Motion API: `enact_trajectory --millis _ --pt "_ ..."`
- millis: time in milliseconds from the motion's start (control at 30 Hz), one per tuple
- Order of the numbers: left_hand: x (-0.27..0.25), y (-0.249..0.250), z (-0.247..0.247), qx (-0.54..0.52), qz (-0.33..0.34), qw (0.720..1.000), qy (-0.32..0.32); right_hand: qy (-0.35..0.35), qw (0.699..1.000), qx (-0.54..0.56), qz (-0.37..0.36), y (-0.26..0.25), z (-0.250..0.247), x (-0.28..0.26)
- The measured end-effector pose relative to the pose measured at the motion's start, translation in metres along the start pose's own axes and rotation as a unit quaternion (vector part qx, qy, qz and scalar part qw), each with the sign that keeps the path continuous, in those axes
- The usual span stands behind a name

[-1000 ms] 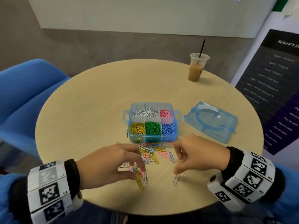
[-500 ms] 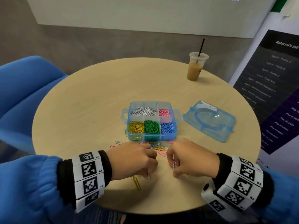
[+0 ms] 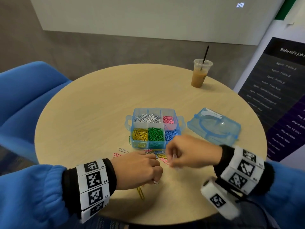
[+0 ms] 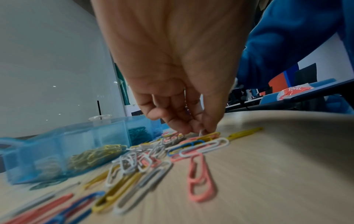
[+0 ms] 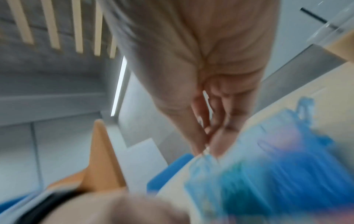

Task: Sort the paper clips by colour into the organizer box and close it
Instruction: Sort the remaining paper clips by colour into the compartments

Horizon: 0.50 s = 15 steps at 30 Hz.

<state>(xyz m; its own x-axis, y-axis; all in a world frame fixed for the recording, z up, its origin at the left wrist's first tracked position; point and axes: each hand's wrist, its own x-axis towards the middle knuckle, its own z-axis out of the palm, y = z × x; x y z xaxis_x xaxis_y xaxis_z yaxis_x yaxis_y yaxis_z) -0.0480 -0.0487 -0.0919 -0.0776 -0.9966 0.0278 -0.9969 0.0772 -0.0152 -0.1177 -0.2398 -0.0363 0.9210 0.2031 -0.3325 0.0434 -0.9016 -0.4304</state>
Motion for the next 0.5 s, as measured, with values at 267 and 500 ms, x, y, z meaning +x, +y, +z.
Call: enact_trajectory --millis 267,500 --pt "0.004 0.007 -0.004 -0.024 -0.020 0.998 -0.047 0.287 0.942 0.169 -0.029 0.015 -0.048 0.073" --pt "0.002 -0.029 -0.052 -0.200 -0.154 0.961 0.115 0.280 0.947 0.152 -0.043 0.025 -0.046 0.055"
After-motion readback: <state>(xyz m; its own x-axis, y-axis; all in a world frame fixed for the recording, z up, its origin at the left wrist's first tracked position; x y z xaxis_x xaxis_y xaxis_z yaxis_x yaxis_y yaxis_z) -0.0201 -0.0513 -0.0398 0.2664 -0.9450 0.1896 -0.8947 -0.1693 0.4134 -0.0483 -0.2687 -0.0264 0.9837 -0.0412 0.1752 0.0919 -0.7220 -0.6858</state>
